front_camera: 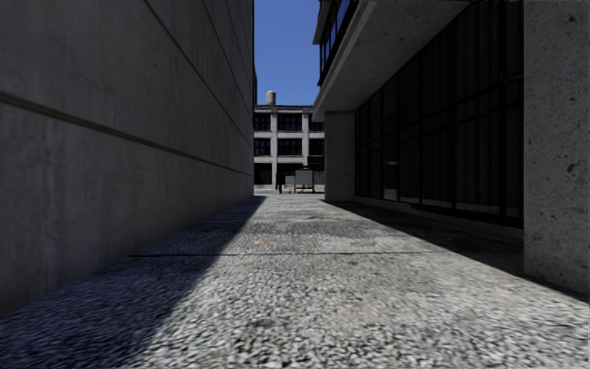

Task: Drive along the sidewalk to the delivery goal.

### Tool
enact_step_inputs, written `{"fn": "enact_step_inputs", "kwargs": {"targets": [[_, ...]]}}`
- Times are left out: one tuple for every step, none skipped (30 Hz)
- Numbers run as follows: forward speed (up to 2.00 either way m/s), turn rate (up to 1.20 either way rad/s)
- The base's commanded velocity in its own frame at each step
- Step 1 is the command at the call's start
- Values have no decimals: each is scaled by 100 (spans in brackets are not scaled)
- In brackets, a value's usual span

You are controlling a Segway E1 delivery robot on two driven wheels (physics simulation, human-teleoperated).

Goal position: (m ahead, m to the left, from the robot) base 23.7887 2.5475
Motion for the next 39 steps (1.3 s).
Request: {"fn": "enact_step_inputs", "kwargs": {"targets": [[167,62],[167,0],[167,0],[167,0],[167,0],[167,0],[167,0],[167,0],[167,0],[167,0],[167,0],[167,0],[167,0],[167,0],[167,0],[167,0],[167,0],[167,0],[167,0],[167,0],[167,0],[167,0],[167,0],[167,0],[167,0],[167,0],[167,0],[167,0],[167,0],[167,0],[167,0],[167,0],[167,0],[167,0],[167,0],[167,0],[167,0],[167,0],[167,0]]}}
